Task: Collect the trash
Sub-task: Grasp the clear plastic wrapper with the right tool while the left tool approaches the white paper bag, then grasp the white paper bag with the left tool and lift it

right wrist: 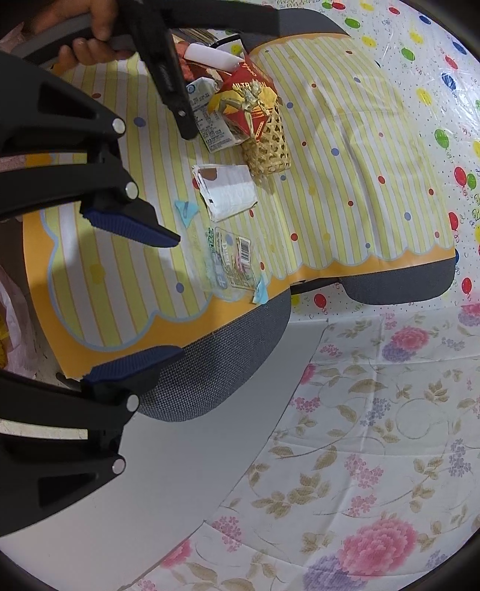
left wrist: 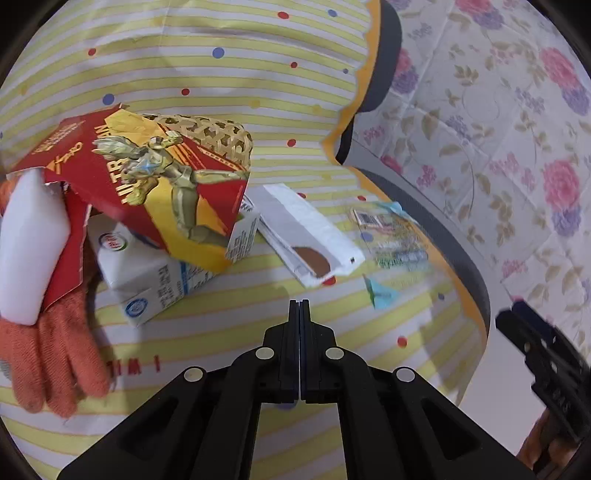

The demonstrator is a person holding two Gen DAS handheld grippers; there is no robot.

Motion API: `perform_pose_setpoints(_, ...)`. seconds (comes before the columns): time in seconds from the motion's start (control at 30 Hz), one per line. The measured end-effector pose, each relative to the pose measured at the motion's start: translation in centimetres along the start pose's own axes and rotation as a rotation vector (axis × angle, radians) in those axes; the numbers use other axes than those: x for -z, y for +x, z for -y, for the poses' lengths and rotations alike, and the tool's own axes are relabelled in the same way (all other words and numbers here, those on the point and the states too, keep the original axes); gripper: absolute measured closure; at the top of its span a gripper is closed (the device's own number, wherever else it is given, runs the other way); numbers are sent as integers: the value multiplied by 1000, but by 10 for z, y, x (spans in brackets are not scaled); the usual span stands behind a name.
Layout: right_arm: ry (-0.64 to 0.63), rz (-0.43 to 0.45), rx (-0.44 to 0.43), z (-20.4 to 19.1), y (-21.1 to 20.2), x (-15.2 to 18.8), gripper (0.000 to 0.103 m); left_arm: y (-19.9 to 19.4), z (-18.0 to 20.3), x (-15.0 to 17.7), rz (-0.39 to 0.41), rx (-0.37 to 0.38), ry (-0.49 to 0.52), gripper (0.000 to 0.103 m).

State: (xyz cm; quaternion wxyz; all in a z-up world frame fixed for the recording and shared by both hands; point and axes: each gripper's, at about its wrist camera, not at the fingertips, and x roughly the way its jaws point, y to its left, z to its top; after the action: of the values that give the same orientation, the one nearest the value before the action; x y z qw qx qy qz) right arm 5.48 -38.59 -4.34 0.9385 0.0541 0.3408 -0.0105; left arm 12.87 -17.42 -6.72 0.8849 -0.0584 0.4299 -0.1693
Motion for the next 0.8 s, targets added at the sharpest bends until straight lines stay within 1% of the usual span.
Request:
perform_pose_setpoints(0.03, -3, -1, 3, -1, 2, -1, 48, -2, 2, 0, 5, -2, 25, 100)
perform_pose_setpoints(0.07, -3, -3, 2, -2, 3, -1, 48, -1, 5, -1, 6, -14, 51, 97)
perform_pose_setpoints(0.13, -3, -6, -6, -4, 9, -4, 48, -1, 7, -3, 14, -32, 74, 76)
perform_pose_setpoints(0.17, -2, -9, -2, -4, 12, -5, 48, -1, 8, -5, 25, -39, 73, 71)
perform_pose_setpoints(0.2, -1, -13, -2, -4, 16, -6, 48, -2, 8, -6, 36, -48, 72, 63)
perform_pose_setpoints(0.23, 2, -16, -8, -4, 21, -8, 48, -2, 8, -7, 49, -56, 76, 59)
perform_pose_setpoints(0.33, 18, -42, -32, -1, 44, -16, 48, 2, 10, -10, 60, -75, 105, 57)
perform_pose_setpoints(0.37, 26, -52, -37, 0, 50, -18, 53, 4, 10, -11, 57, -76, 108, 57)
perform_pose_setpoints(0.43, 68, -79, -62, 6, 67, -23, 60, 8, 8, -13, 53, -76, 109, 57)
perform_pose_setpoints(0.53, 154, -114, -107, 18, 87, -26, 62, 11, 7, -13, 47, -72, 119, 57)
perform_pose_setpoints(0.6, 202, -128, -140, 21, 94, -28, 68, 14, 7, -13, 38, -73, 125, 57)
perform_pose_setpoints(0.67, 236, -142, -179, 24, 96, -30, 90, 16, 9, -13, 27, -75, 135, 57)
perform_pose_setpoints(0.7, 242, -135, -181, 24, 94, -31, 93, 16, 10, -12, 26, -76, 138, 57)
perform_pose_setpoints(0.77, 215, -78, -136, 24, 75, -34, 96, 15, 12, -12, 25, -80, 146, 56)
perform_pose_setpoints(0.8, 188, -33, -86, 24, 60, -36, 96, 14, 13, -11, 24, -79, 147, 51)
